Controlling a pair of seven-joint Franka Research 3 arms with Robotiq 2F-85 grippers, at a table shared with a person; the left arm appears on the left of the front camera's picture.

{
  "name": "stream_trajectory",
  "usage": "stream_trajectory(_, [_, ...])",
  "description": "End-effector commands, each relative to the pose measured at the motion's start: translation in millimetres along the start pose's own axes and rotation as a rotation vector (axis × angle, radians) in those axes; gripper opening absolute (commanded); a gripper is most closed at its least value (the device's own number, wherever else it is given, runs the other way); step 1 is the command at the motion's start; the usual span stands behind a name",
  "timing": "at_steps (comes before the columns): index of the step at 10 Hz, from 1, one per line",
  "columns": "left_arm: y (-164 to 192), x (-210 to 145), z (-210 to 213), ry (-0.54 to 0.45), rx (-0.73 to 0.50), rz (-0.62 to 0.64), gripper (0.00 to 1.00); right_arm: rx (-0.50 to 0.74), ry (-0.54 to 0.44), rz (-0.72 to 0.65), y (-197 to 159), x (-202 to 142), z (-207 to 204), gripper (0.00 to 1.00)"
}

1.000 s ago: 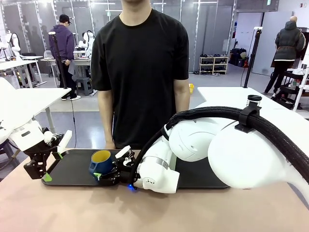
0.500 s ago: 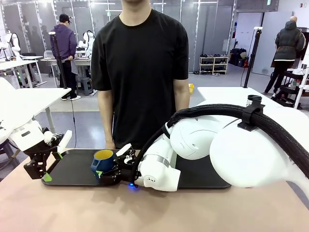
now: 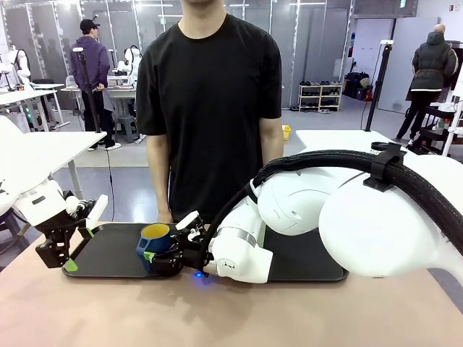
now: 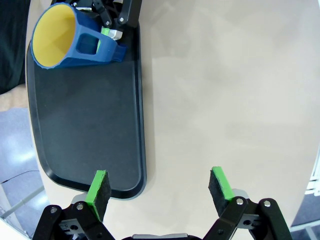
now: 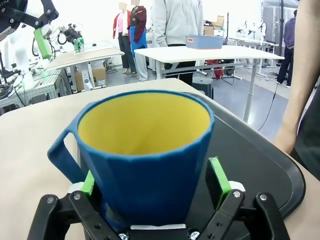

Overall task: Sort and store the cups by type.
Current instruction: Pick up the Handle plastic cup and place it into the empty Flat Tray.

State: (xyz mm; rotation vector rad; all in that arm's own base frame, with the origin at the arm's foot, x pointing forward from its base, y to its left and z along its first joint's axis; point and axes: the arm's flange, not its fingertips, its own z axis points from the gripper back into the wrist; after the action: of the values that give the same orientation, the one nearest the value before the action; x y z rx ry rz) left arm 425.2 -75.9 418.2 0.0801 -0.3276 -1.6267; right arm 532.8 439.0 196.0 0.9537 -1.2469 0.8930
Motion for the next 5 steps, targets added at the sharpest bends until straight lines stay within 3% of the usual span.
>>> stream_trajectory(1, [-2,-1,-1,0.023,0.021,-0.004,1.00,-0.045,-0.011,0.043,43,-13,17,1.00])
stream_trajectory(5, [-2,-1,-1,0.023,0.021,-0.004,1.00,-0.053,-0.023,0.045,50,-7,37,1.00])
